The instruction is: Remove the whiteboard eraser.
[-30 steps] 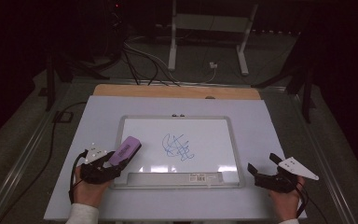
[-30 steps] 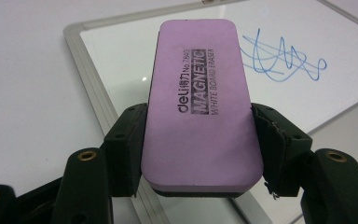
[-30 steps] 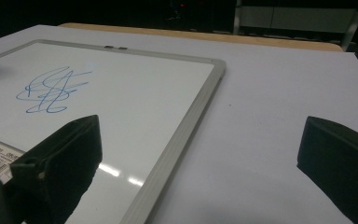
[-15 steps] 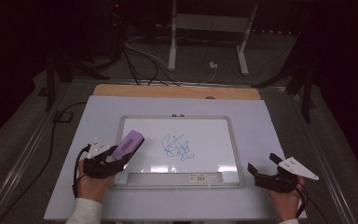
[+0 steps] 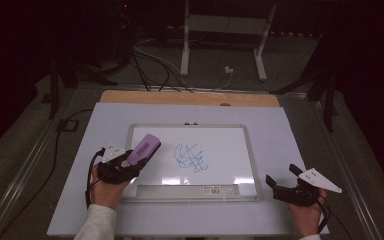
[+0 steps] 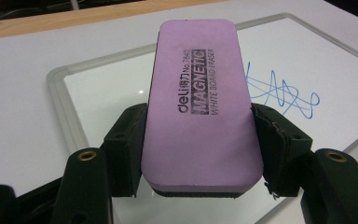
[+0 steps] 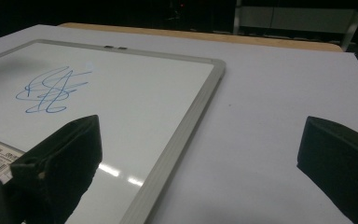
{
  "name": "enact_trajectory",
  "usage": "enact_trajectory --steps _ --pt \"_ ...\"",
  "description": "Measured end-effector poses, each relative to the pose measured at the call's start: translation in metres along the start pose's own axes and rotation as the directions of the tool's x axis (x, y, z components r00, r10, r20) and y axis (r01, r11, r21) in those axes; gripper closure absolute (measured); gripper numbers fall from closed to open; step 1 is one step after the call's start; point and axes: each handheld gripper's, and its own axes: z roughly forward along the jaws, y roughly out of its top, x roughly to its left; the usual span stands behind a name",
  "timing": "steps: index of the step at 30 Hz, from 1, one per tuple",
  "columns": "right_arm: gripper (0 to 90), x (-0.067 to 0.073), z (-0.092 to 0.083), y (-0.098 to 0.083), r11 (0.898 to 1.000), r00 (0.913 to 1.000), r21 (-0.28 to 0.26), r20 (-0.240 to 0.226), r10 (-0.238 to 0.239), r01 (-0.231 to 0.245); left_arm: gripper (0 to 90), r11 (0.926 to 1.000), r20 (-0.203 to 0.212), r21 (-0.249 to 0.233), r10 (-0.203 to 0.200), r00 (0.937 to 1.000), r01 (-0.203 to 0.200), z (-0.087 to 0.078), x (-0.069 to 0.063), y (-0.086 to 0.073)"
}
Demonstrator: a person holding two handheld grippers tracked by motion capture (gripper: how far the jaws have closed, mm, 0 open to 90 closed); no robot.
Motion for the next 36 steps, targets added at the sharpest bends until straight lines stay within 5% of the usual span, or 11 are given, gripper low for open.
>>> enact_trajectory --steps 17,36 --pt "0.0 0.000 0.000 0.000 1.000 1.0000 0.002 -0.002 0.003 -0.003 41.5 0.9990 0.047 0.028 0.035 0.9983 -0.036 0.046 -0.011 0.013" --pt "0.0 0.000 0.001 0.000 1.000 1.0000 0.005 -0.001 0.003 -0.003 41.4 0.9926 0.028 0.113 0.042 0.9987 -0.045 0.098 -0.013 0.014"
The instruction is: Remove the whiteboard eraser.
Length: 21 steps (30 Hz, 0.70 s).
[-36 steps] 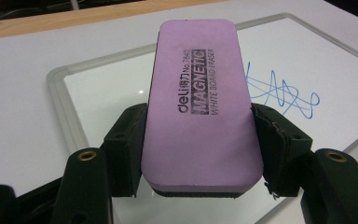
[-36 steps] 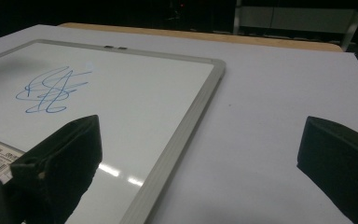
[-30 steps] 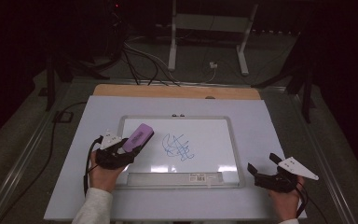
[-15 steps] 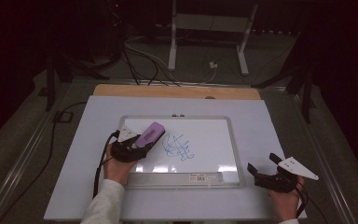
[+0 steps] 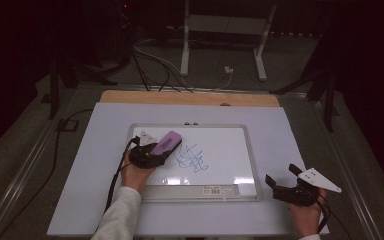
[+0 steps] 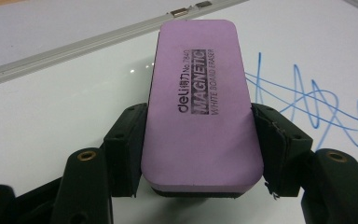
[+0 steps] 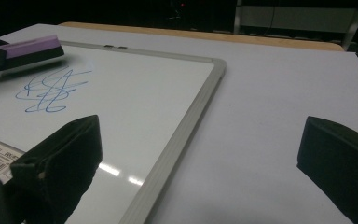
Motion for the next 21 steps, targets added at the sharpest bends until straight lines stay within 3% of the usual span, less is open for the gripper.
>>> enact_trajectory --steps 11,16,21 --pt "0.0 0.000 -0.001 0.000 1.000 1.0000 -0.004 0.001 -0.003 0.003 40.8 0.9993 -0.008 0.037 0.007 0.9999 -0.006 0.013 -0.004 0.003" --pt "0.0 0.000 0.000 0.000 1.000 1.0000 -0.001 0.000 0.004 -0.004 25.3 0.9996 -0.011 0.027 -0.012 0.9999 0.012 0.014 -0.004 0.007" --pt "0.0 0.000 0.000 0.000 1.000 1.0000 -0.001 -0.001 0.001 -0.001 20.4 0.9997 -0.008 0.016 -0.018 0.9998 0.018 0.014 -0.003 0.013"
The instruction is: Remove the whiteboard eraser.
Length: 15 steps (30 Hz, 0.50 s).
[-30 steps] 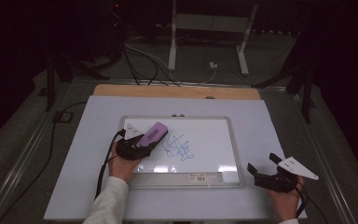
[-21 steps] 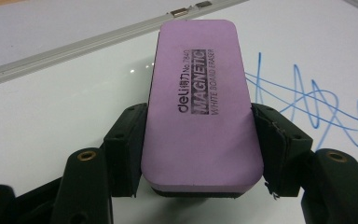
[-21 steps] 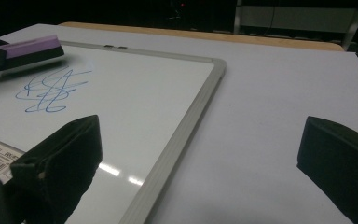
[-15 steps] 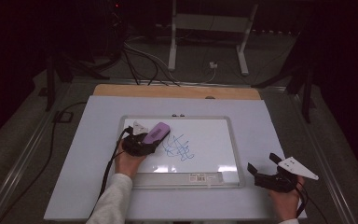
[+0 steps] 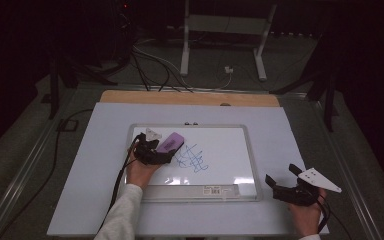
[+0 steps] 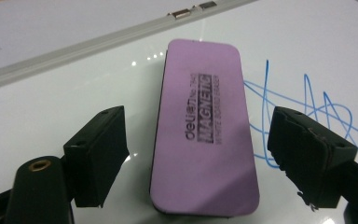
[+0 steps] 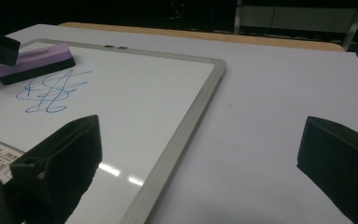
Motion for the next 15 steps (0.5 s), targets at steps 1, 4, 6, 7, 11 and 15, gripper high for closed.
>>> enact_trajectory --steps 1,4,6,7,11,15 --pt "0.0 0.000 0.001 0.000 1.000 1.0000 0.001 0.000 -0.001 0.001 20.2 1.0000 0.000 0.003 0.003 1.0000 -0.003 0.001 -0.001 0.003" --pt "0.0 -0.001 0.000 0.000 1.000 1.0000 0.002 0.000 0.000 0.000 20.2 1.0000 0.004 -0.001 0.006 1.0000 -0.006 0.002 -0.003 0.007" --pt "0.0 -0.001 0.000 -0.001 1.000 1.0000 0.002 0.001 0.001 -0.001 20.3 1.0000 0.004 0.001 0.005 1.0000 -0.005 0.004 -0.005 0.008" --pt "0.0 -0.001 0.000 -0.001 1.000 1.0000 0.001 0.000 0.004 -0.004 20.5 1.0000 0.003 0.006 0.007 1.0000 -0.007 0.005 -0.005 0.009" --pt "0.0 -0.001 0.000 0.000 1.000 1.0000 0.002 0.000 -0.002 0.002 21.8 0.9998 0.002 0.018 0.008 1.0000 -0.008 0.011 -0.007 0.011" --pt "0.0 -0.001 0.000 0.000 1.000 1.0000 0.002 -0.001 -0.001 0.001 24.0 0.9995 -0.004 0.031 0.009 1.0000 -0.009 0.016 -0.009 0.013"
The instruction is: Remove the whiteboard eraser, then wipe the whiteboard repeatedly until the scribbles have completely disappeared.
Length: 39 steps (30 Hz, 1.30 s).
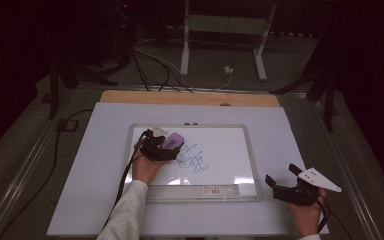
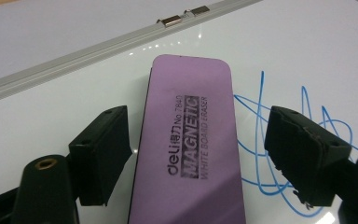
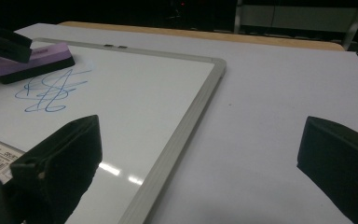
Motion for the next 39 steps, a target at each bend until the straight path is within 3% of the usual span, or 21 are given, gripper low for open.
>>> enact_trajectory --steps 15,24,33,39 --pt "0.0 0.000 0.000 0.000 1.000 1.0000 -0.003 -0.001 0.001 -0.001 40.4 0.9990 0.001 0.045 -0.003 1.0000 0.003 0.007 0.001 0.000" --pt "0.0 0.000 -0.001 0.000 1.000 1.0000 -0.001 -0.001 0.001 -0.001 41.5 0.9987 -0.018 0.051 -0.003 0.9998 0.004 0.008 0.002 0.000" --pt "0.0 -0.001 -0.001 0.000 1.000 1.0000 -0.002 0.000 0.004 -0.004 41.7 0.9981 -0.086 0.051 -0.029 0.9959 0.033 0.006 0.011 0.001" --pt "0.0 0.000 0.000 0.000 1.000 1.0000 0.003 -0.001 -0.005 0.005 41.8 0.9985 -0.076 0.047 -0.026 0.9968 0.030 0.008 0.006 0.001"
